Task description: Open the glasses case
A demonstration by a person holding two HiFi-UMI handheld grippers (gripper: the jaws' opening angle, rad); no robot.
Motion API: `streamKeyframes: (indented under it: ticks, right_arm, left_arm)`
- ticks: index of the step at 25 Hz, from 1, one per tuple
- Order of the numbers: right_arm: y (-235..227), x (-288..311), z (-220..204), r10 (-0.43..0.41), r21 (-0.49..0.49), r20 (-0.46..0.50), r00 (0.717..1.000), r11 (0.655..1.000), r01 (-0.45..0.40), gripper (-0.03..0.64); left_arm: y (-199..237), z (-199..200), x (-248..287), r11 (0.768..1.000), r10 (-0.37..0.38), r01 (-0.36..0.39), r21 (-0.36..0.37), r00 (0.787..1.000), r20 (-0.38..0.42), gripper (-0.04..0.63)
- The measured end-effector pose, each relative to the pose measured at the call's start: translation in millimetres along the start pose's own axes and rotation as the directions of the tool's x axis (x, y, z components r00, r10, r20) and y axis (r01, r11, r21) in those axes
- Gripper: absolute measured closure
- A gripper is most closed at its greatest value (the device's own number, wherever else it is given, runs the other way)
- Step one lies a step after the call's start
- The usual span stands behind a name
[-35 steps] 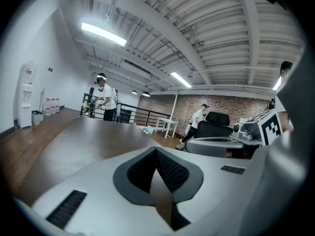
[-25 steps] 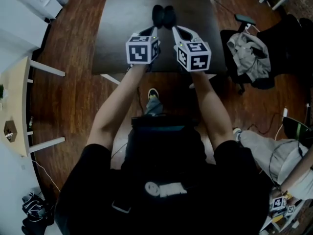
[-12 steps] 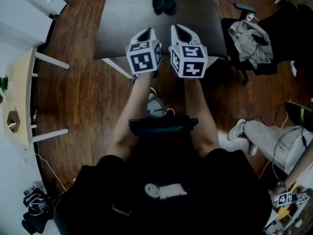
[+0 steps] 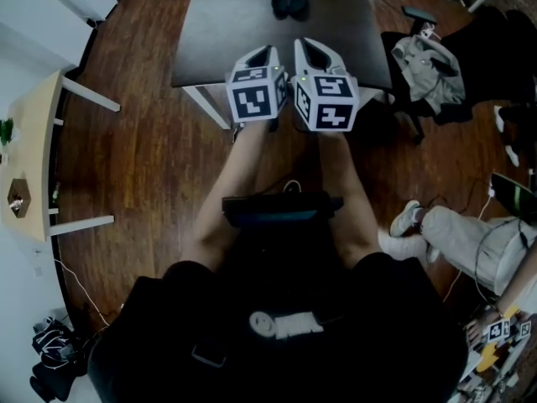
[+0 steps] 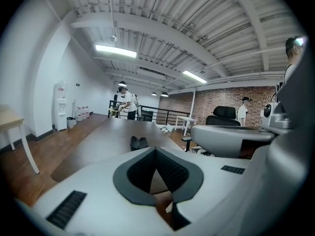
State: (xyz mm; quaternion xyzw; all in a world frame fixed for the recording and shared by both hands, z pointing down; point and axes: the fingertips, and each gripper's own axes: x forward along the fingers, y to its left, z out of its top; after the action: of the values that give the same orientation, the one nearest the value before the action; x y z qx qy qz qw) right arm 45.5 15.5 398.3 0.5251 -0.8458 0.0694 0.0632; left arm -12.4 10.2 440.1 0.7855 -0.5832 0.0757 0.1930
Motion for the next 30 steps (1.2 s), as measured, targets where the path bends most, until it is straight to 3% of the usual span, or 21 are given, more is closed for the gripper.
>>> streamKeyframes:
  ticks: [8, 18, 30]
  right_arm:
    - [52, -50, -8, -0.036, -0.026, 0.006, 0.999, 0.999, 0.036, 0.612]
    - [91, -113, -18, -0.073, -0.033, 0.003, 0.997, 0.997, 0.073, 0.611]
    - [91, -144, 34, -0.044, -0.007, 0.127, 0.991, 0.999, 0.045, 0.612]
  left_arm:
    - [5, -18, -67, 0.997, -0.042, 0.043, -0.057, 0.999, 0.018, 0.597]
    - [-5, -42, -132, 0.998, -0.057, 0.058, -0.031, 0.998, 0.037, 0.597]
    - [-31, 10, -164, 0.998, -0.05, 0.045, 0.04, 0.989, 0.141, 0.597]
